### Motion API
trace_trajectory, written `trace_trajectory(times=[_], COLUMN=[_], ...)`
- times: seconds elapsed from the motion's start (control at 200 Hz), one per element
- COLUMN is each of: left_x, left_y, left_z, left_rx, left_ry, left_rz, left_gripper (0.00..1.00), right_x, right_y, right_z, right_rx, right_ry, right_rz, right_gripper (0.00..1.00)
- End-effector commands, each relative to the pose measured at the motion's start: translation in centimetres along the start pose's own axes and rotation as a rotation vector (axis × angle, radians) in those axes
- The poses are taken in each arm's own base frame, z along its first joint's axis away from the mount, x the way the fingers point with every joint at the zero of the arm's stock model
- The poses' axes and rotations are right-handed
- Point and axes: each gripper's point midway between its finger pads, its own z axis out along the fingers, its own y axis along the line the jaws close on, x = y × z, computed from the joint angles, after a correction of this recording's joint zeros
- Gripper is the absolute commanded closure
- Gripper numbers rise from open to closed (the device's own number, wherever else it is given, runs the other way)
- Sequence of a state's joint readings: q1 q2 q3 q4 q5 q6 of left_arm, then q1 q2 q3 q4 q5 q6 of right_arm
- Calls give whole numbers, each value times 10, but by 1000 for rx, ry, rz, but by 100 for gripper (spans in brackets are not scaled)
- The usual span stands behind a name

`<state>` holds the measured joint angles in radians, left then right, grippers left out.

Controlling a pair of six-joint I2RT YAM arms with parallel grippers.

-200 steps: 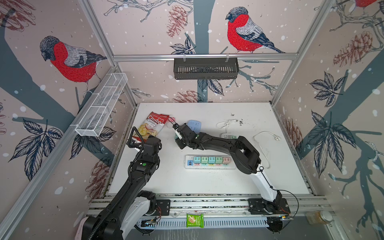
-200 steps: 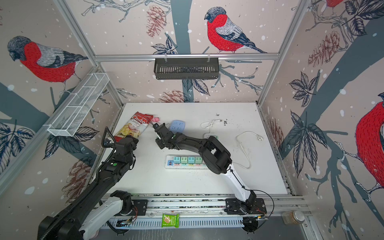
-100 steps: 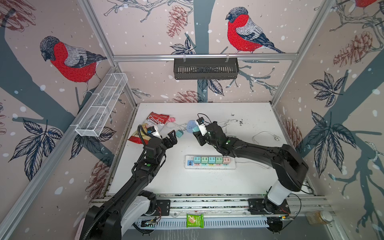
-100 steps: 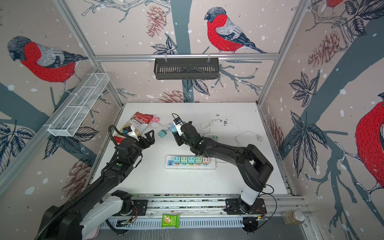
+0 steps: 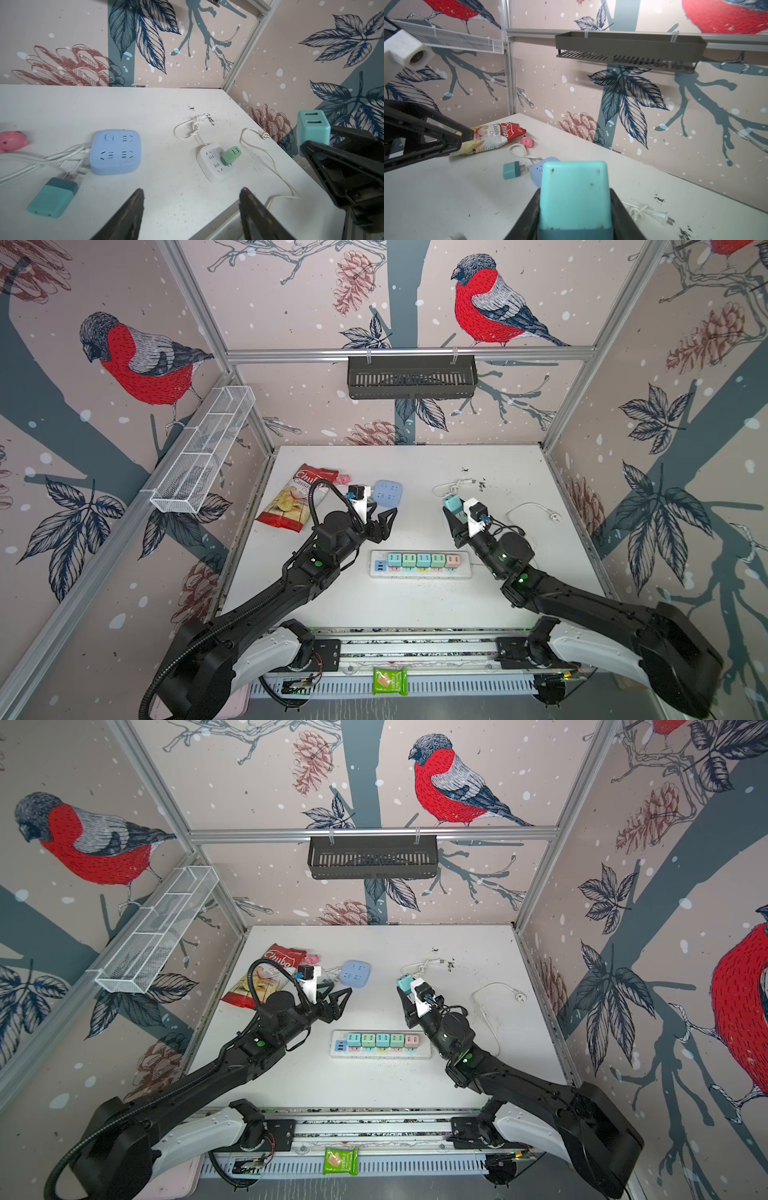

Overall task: Insert the plug
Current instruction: 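Carry the teal adapter toward the left gripper while the left gripper reaches to meet it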

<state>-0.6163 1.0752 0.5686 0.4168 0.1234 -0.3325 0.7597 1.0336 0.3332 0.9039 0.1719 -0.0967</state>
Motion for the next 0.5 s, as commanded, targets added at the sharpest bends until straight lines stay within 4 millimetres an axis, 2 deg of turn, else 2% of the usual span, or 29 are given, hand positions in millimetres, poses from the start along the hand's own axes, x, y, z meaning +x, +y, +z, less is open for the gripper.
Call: trace_trajectory(times=[0.0,0.155,0.25,0.355,0.495], left_x=[-10,8,17,26,32], left_y=[-37,-69,-87,-100,-113], left_z=[6,16,21,25,25], left_rx=[146,264,336,395,452], left_ry=[-12,55,94,136,165], left_rz=[88,149,171,181,191], left_gripper=[33,33,34,34,35], right_x=[-34,-25,-19,-12,-7], right_y=[0,29,25,15,18], right_z=[-13,-34,-40,-34,-29], right_rx=[-35,-192,-161,-109,-137], right_ry=[-166,-244,-264,-232,-215], right_rz=[-56,-211,-246,-250,-260], right_gripper=[96,95,96,97,98])
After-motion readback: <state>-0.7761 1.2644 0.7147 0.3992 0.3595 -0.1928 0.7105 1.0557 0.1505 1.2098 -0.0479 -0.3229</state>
